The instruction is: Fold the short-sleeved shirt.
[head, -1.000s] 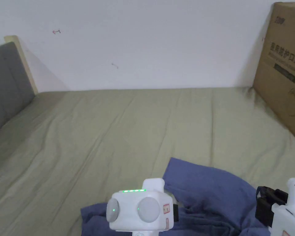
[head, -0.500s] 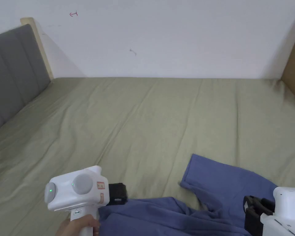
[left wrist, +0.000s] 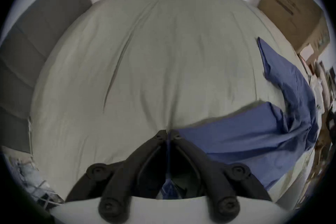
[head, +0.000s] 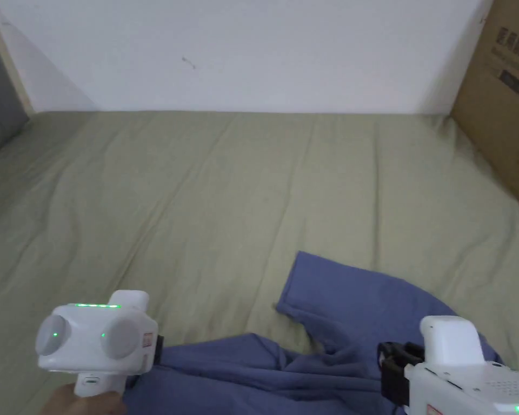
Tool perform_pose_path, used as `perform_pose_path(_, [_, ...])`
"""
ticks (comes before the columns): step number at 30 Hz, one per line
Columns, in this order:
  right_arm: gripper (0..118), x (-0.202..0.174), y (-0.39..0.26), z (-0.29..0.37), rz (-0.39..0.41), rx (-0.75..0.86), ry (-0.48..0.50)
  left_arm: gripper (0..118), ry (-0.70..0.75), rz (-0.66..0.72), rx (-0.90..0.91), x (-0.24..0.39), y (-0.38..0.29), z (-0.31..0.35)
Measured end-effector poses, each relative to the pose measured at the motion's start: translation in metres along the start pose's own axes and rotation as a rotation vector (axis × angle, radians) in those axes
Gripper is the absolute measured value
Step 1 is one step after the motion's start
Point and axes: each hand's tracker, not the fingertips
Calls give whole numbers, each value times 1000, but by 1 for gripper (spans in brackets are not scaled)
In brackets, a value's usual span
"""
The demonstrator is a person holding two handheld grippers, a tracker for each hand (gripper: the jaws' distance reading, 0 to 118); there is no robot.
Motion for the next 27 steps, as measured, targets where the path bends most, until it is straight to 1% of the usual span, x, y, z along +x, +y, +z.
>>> perform_pose_path(1, [6, 6, 7, -4, 23, 0, -8, 2, -33, 91, 20, -6, 3, 5])
perform_pose_path(2, [6, 12, 15, -8, 21, 9, -24, 2, -74, 155, 37, -12, 5, 12])
perform_pose_path(3, [6, 20, 23, -13, 25, 3, -29, 2, -112, 198, 51, -16, 6, 17])
perform_pose_path(4, [11, 31, 35, -20, 24, -2, -32, 2, -139, 224, 62, -20, 8, 23])
perform_pose_path(5, [34, 45, 50, -31, 15, -19, -19, 2, -147, 242, 75, -23, 10, 30])
perform_pose_path(6, [60, 56, 60, -43, 13, -60, 5, 2, -123, 218, 74, -23, 11, 32])
perform_pose_path(7, [85, 69, 74, -61, 5, -140, 23, 2, -125, 211, 78, -24, 14, 35])
perform_pose_path(8, [93, 83, 84, -82, -1, -191, 39, 2, -120, 201, 90, -17, 14, 44])
perform_pose_path(9, [95, 93, 93, -100, -2, -227, 33, 2, -125, 201, 98, -14, 14, 48])
perform_pose_path(10, [95, 105, 102, -119, -17, -259, 13, 2, -131, 199, 104, -12, 14, 51])
perform_pose_path(13, [95, 130, 122, -171, -26, -325, -126, 2, -139, 193, 105, -11, 19, 49])
perform_pose_path(14, [95, 137, 126, -188, 0, -328, -135, 2, -141, 187, 99, -11, 21, 46])
perform_pose_path(15, [95, 137, 125, -197, -6, -361, -165, 2, -141, 182, 91, -11, 23, 44])
perform_pose_path(16, [94, 139, 124, -206, 10, -394, -175, 2, -138, 176, 84, -11, 25, 41])
perform_pose_path(17, [85, 140, 119, -213, 42, -429, -189, 2, -134, 184, 83, -13, 26, 39])
perform_pose_path(18, [70, 140, 114, -218, 61, -453, -177, 2, -142, 191, 80, -14, 26, 37])
perform_pose_path(19, [68, 136, 111, -218, 53, -439, -184, 2, -145, 193, 75, -14, 26, 37])
perform_pose_path(20, [62, 129, 115, -205, 49, -393, -192, 2, -144, 200, 69, -16, 26, 36])
perform_pose_path(21, [42, 126, 116, -198, 84, -362, -168, 2, -146, 204, 70, -17, 26, 36])
perform_pose_path(22, [14, 122, 116, -192, 106, -344, -140, 2, -151, 204, 69, -18, 26, 37])
perform_pose_path(23, [8, 120, 115, -191, 106, -358, -165, 2, -149, 206, 66, -19, 25, 39])
perform_pose_path(24, [8, 120, 116, -190, 126, -363, -171, 2, -148, 207, 67, -20, 24, 41])
perform_pose_path(25, [8, 119, 117, -187, 126, -362, -172, 2, -149, 209, 72, -21, 23, 47])
perform_pose_path(26, [8, 121, 121, -181, 113, -369, -174, 2, -152, 213, 82, -22, 22, 54])
perform_pose_path(27, [8, 123, 126, -174, 80, -365, -152, 2, -159, 208, 100, -23, 22, 63])
